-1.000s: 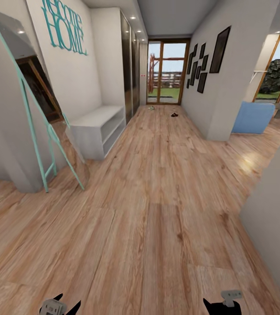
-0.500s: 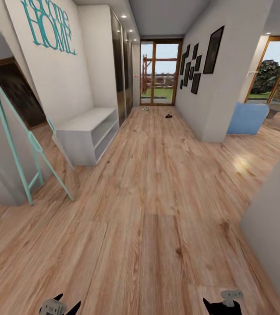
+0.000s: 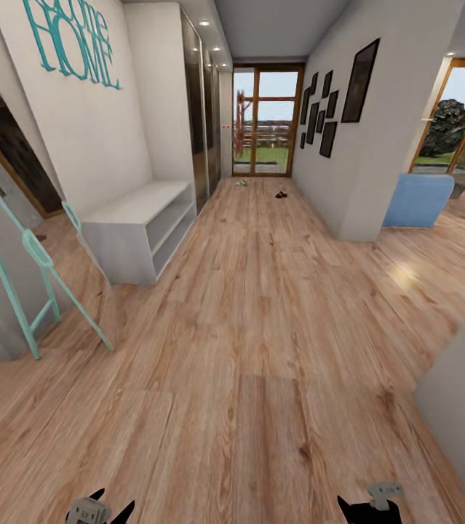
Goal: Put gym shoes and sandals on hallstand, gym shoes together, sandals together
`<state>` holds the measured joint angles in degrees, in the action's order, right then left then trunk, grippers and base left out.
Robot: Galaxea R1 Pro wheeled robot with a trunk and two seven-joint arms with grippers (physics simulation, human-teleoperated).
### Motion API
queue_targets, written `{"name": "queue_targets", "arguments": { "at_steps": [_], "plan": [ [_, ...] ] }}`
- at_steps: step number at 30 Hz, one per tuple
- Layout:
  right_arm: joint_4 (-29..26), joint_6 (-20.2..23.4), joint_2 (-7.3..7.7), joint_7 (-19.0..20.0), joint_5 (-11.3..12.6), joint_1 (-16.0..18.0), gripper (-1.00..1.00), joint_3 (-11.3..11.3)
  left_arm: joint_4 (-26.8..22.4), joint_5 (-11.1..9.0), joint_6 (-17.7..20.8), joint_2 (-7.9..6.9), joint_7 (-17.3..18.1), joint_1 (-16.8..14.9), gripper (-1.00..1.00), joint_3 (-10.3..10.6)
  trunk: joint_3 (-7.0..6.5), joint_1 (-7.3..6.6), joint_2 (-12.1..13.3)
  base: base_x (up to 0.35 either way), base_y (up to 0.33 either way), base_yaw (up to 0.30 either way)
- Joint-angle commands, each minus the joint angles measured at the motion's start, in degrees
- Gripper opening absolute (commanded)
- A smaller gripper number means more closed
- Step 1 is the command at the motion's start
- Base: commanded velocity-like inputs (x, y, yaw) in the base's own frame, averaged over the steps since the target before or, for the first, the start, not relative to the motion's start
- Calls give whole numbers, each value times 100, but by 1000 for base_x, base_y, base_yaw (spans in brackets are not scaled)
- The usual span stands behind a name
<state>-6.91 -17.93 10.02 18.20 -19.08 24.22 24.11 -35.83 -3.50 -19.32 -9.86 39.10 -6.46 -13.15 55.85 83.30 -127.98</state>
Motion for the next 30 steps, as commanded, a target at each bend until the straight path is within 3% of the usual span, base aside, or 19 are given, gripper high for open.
{"name": "queue_targets", "arguments": {
  "at_steps": [1,30],
  "plan": [
    [4,-17,0,26,-43,4,100,50,6,-36,7,1,45,-4,100,-12,5,3,-2,337,0,0],
    [6,-17,0,26,-45,4,100,50,70,-36,1,11,45,-4,100,-12,5,3,-2,337,0,0]
  ]
}}
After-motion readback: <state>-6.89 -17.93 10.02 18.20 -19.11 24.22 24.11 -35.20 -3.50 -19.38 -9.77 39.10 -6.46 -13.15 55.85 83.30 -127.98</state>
